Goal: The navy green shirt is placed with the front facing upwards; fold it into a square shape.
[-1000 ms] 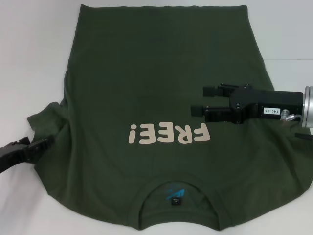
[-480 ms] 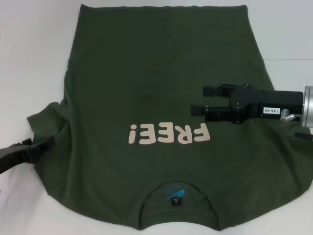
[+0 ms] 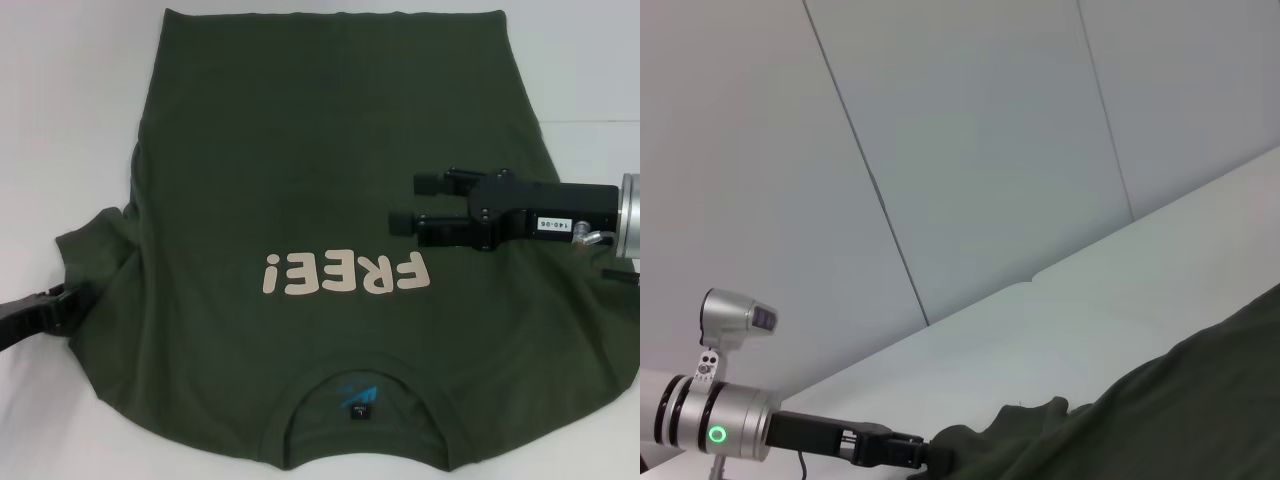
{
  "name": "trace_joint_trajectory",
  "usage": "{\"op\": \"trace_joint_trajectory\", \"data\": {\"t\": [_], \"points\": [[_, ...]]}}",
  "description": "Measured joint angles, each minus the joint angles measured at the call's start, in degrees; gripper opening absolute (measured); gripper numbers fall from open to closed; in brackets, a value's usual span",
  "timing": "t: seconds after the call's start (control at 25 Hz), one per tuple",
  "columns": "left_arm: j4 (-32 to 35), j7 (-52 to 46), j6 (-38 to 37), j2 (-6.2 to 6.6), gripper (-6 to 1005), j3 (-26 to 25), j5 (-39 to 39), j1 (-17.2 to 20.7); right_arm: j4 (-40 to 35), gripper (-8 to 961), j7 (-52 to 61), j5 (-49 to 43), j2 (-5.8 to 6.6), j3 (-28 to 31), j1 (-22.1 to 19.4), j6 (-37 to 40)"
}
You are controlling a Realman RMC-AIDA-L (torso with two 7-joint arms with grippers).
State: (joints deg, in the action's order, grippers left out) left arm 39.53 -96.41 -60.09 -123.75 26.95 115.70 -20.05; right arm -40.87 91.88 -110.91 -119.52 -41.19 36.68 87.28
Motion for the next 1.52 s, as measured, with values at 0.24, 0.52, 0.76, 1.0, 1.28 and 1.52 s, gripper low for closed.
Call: {"op": "trace_joint_trajectory", "data": {"t": [0.24, 0.52, 0.76, 1.0, 1.28, 1.52], "points": [[0.0, 0.0, 0.0, 0.03, 314, 0.0, 0.0, -0.2, 0.3, 912, -0.4, 0.0, 0.00, 0.3, 0.0, 0.0], [0.2, 0.0, 0.3, 0.27, 65, -0.3, 0.1, -0.5, 0.7, 912, -0.4, 0.6, 0.00, 0.3, 0.0, -0.5], [2.4, -1.7, 2.5, 0.62, 2, -0.5, 2.4, -0.8, 1.6, 912, -0.4, 0.7, -0.09, 0.2, 0.0, -1.2], [4.5, -3.8, 5.6, 1.58, 2, -0.5, 6.0, -2.1, 2.8, 912, -0.4, 1.3, -0.28, -0.1, 0.1, -1.5], [5.4, -3.8, 7.0, 2.89, 1, -0.6, 7.4, -3.7, 3.6, 912, -0.4, 2.1, -0.28, -0.2, 0.1, -1.6], [5.5, -3.8, 8.9, 3.39, 2, -0.6, 9.9, -5.1, 3.7, 911, -0.4, 2.1, -0.26, -0.2, 0.2, -1.5]]}}
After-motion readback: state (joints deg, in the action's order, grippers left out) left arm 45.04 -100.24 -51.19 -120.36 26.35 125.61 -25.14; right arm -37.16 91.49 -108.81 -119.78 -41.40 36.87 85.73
